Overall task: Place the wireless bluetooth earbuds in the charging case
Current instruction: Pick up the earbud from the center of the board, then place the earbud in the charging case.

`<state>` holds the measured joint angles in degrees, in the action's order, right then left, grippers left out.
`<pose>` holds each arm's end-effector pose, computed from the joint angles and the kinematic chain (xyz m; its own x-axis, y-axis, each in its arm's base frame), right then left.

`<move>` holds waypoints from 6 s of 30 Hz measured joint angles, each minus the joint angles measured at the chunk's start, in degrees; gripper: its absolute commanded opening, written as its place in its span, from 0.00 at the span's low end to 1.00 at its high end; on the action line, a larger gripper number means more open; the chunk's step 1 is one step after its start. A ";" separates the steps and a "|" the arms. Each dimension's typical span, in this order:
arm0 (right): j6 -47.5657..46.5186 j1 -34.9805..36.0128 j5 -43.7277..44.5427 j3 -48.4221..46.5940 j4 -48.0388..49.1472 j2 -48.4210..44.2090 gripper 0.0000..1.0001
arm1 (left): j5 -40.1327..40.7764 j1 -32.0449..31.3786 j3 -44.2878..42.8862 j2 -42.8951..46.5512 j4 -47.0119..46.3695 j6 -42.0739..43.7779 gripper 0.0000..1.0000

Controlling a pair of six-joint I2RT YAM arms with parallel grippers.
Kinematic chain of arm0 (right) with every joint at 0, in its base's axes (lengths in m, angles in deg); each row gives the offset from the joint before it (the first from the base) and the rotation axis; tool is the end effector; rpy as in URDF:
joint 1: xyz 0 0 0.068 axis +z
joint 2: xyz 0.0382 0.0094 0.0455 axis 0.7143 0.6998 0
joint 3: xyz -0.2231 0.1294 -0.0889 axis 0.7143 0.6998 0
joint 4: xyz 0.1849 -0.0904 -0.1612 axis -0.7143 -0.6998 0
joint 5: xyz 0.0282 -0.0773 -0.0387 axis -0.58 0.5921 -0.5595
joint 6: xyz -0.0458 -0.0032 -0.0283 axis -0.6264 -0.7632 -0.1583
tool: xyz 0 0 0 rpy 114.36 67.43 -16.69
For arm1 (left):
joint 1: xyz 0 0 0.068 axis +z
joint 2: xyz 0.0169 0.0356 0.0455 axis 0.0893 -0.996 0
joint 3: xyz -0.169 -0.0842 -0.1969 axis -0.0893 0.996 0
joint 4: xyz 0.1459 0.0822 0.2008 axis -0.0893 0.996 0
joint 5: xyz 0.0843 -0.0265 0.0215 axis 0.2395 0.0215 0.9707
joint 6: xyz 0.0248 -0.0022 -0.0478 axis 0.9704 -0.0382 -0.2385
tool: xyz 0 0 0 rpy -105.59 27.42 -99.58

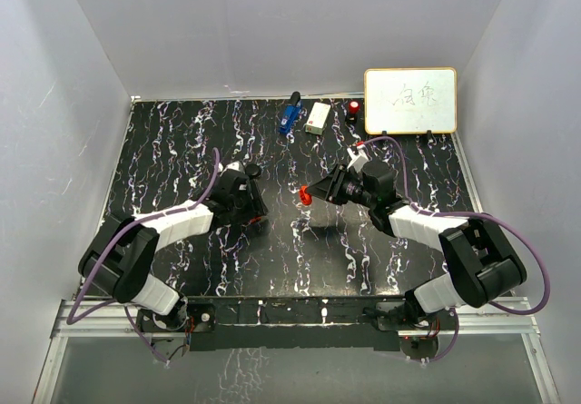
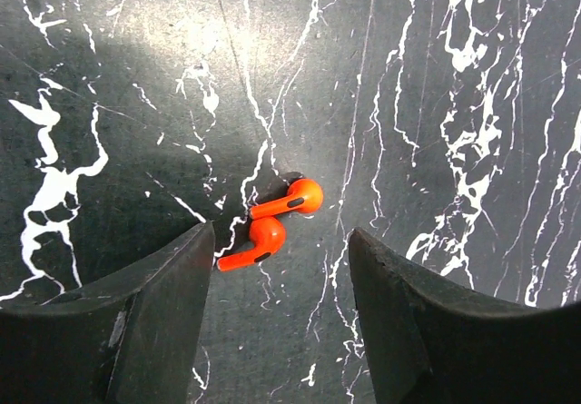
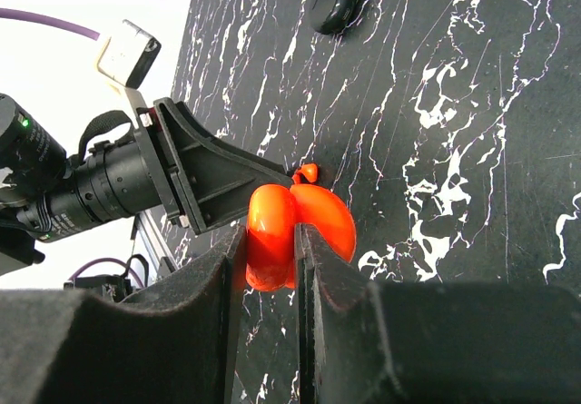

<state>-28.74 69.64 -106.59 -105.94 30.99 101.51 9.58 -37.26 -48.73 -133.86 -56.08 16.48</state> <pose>0.2556 0.1320 0.1920 -0.7749 0.3695 -0.5128 -0.2754 0.5329 0.8001 0.2490 -0.1545 0.1670 -0.7665 -0.3298 -0.5511 -0.0299 0.8755 -0.4824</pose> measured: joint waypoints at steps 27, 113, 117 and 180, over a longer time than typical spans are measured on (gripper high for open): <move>-0.04 0.00 0.00 0.04 -0.02 0.00 0.09 | 17.57 -9.92 -7.17 -5.88 10.16 7.82 0.38; 20.15 0.00 -5.79 1.51 21.92 6.99 0.09 | 2.29 -11.85 2.89 17.29 -30.03 12.72 0.00; 23.37 0.00 -5.86 2.86 25.92 8.22 0.09 | 0.35 -10.86 2.86 17.68 -31.17 11.21 0.00; 42.05 -0.07 -5.84 5.57 47.23 15.32 0.06 | -15.52 -4.35 9.66 10.19 -55.63 7.67 0.00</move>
<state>13.31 69.58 -112.42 -100.37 78.22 116.83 -5.94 -41.61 -39.07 -123.67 -111.71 24.16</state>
